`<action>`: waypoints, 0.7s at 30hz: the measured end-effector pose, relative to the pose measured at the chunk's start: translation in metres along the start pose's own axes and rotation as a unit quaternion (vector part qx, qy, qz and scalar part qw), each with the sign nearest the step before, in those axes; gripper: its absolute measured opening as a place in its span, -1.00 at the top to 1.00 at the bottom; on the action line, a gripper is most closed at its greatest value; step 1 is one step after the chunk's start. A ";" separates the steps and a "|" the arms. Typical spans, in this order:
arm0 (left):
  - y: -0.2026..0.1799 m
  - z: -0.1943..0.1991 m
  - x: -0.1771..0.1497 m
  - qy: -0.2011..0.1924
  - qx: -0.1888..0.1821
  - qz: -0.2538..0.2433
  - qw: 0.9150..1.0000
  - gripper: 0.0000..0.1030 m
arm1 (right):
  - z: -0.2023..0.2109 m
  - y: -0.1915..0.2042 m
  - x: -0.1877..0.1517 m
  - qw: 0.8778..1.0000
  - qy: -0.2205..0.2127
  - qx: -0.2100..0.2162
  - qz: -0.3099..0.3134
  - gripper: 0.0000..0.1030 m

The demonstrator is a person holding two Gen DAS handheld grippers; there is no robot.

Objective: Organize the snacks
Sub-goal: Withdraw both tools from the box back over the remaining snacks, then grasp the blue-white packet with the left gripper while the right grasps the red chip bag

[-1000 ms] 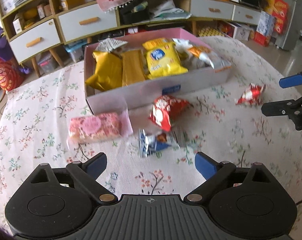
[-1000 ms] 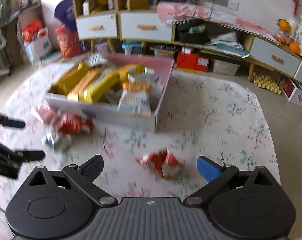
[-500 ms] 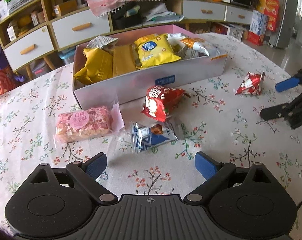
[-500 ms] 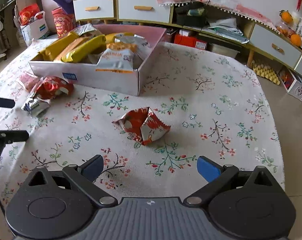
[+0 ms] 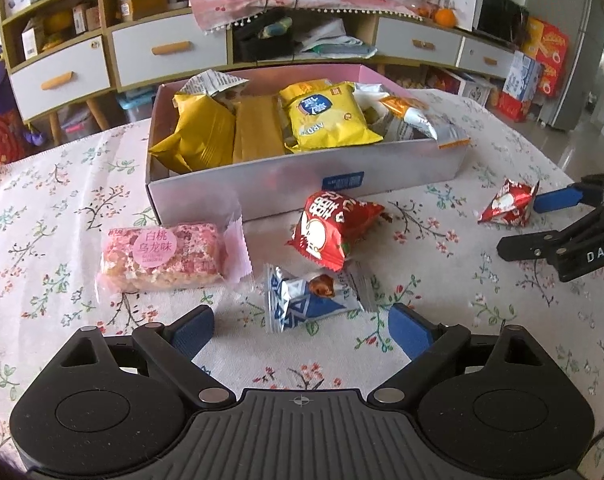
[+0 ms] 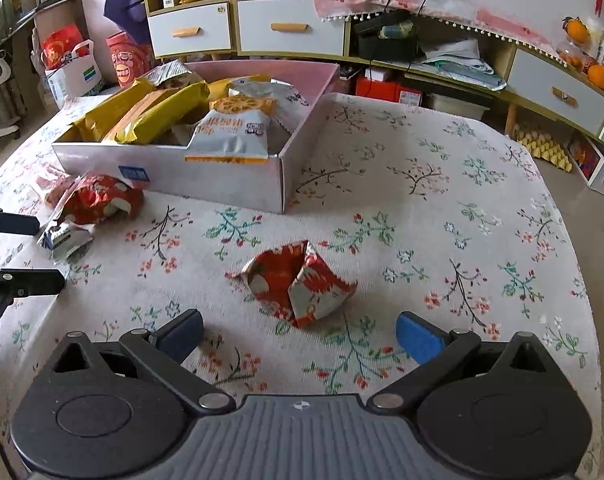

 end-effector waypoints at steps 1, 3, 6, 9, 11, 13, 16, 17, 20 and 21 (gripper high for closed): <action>-0.001 -0.001 0.001 -0.001 -0.001 0.000 1.000 -0.84 | -0.001 0.000 0.001 1.000 -0.002 -0.001 0.000 -0.61; -0.004 -0.001 0.002 -0.003 -0.004 -0.001 1.000 -0.80 | -0.002 0.000 0.003 1.000 -0.005 -0.003 0.001 -0.58; -0.008 -0.002 0.004 -0.010 -0.006 -0.002 1.000 -0.68 | -0.002 0.000 0.006 1.000 -0.010 -0.005 0.002 -0.47; -0.009 -0.002 0.006 -0.017 -0.004 0.004 1.000 -0.57 | -0.002 0.001 0.009 1.000 -0.015 -0.004 0.003 -0.34; -0.008 -0.002 0.008 -0.020 -0.004 0.007 1.000 -0.46 | -0.001 0.001 0.011 1.000 -0.018 -0.004 0.003 -0.28; -0.008 -0.001 0.009 -0.022 -0.005 0.011 1.000 -0.35 | -0.001 0.001 0.011 1.000 -0.020 -0.004 0.002 -0.21; -0.008 0.000 0.009 -0.023 -0.007 0.013 1.000 -0.17 | -0.001 0.002 0.013 1.000 -0.024 -0.002 0.003 -0.11; -0.008 0.000 0.009 -0.023 -0.007 0.014 1.000 -0.09 | -0.001 0.002 0.014 1.000 -0.025 -0.001 0.003 -0.08; -0.008 0.001 0.010 -0.023 -0.005 0.015 1.000 0.05 | 0.000 0.003 0.016 1.000 -0.028 0.002 0.004 0.08; -0.008 0.001 0.010 -0.023 -0.005 0.016 1.000 0.07 | 0.000 0.004 0.016 1.000 -0.028 0.002 0.004 0.15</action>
Point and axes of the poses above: each gripper's, at about its wrist camera, not at the fingertips, and z roughly against the way its jaws point, y to its left, x to its top, the point moved 9 cm from there along -z, roughly the way its jaws point, and after that the axes turned 2 degrees about x, right-handed, at the moved point
